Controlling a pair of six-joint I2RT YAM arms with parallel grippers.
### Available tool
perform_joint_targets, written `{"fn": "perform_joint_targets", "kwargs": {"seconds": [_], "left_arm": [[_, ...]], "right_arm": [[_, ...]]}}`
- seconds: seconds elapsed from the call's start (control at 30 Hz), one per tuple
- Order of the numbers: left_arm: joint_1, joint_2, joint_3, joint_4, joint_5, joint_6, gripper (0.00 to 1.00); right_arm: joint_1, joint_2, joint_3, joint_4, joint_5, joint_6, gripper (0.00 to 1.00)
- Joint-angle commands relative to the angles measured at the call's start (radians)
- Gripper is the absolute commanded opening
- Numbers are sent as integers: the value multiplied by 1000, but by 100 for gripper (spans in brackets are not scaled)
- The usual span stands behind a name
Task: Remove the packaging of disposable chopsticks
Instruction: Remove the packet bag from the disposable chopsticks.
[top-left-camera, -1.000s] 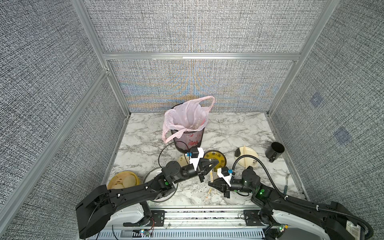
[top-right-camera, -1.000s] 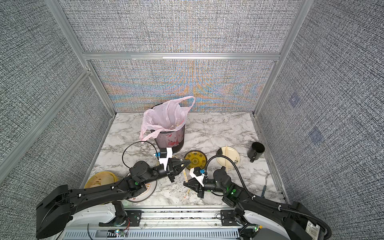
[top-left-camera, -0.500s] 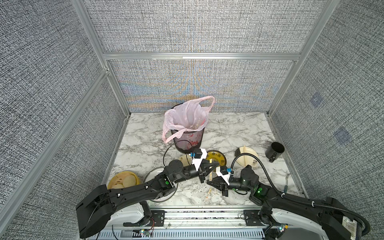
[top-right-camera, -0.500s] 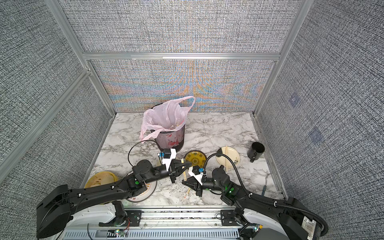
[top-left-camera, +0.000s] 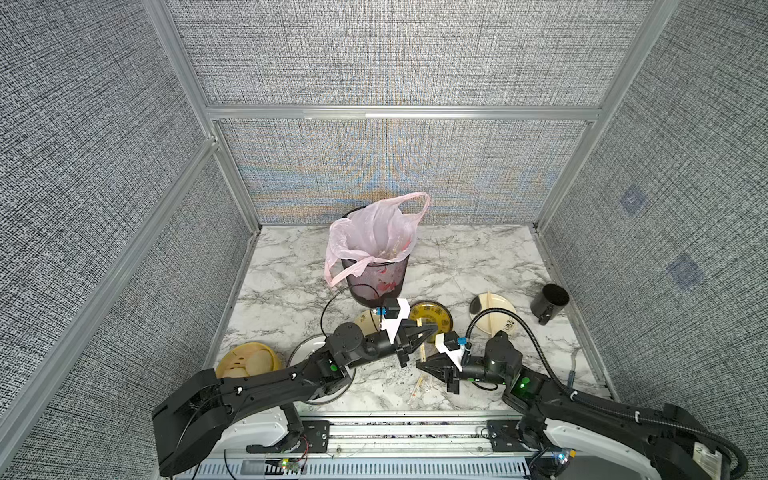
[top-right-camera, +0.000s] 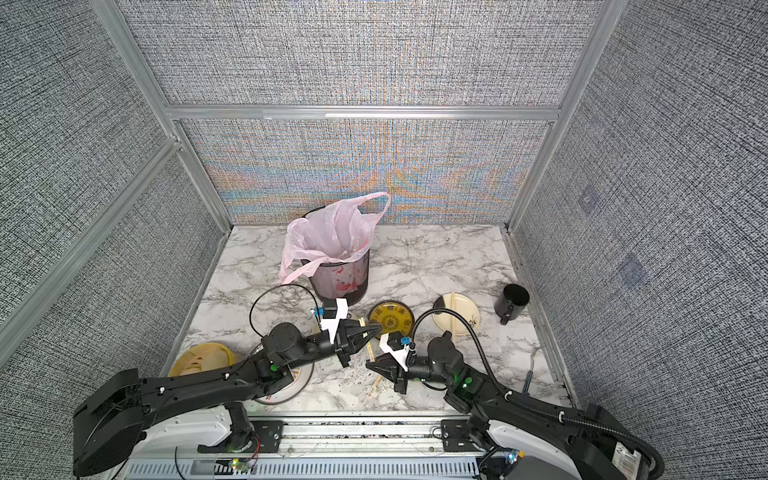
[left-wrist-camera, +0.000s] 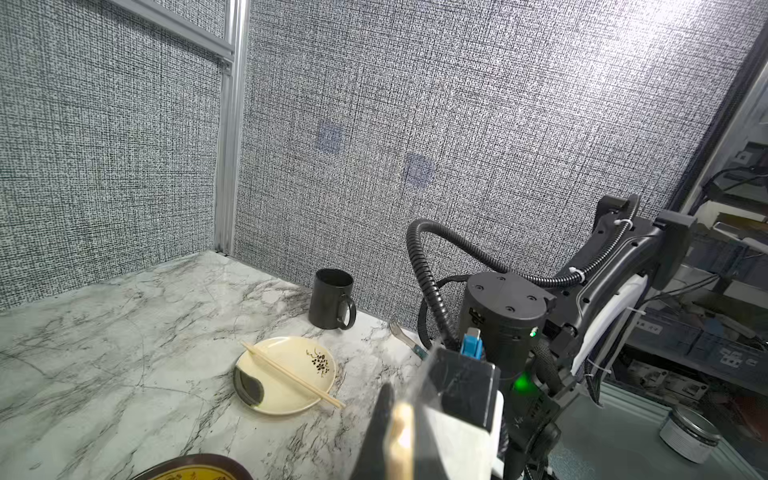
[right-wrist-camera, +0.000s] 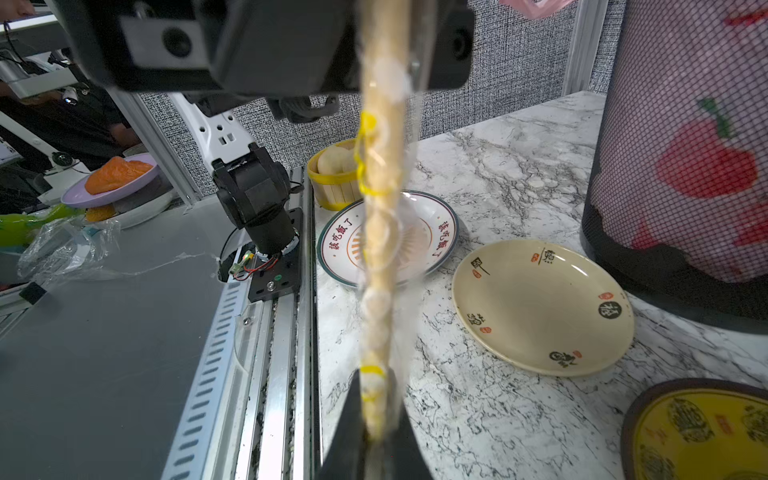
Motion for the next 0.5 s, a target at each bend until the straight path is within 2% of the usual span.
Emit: {"fn": "perform_joint_targets", "kwargs": {"seconds": [0.0,0.47], "left_arm": [[2,-4,-22,-86,10,7,0],[-2,39,-34,-54,46,3,1]], "right_arm": [[1,-42,31,109,11,-12,0],[1,-96,94,34,2,-46,0]]}}
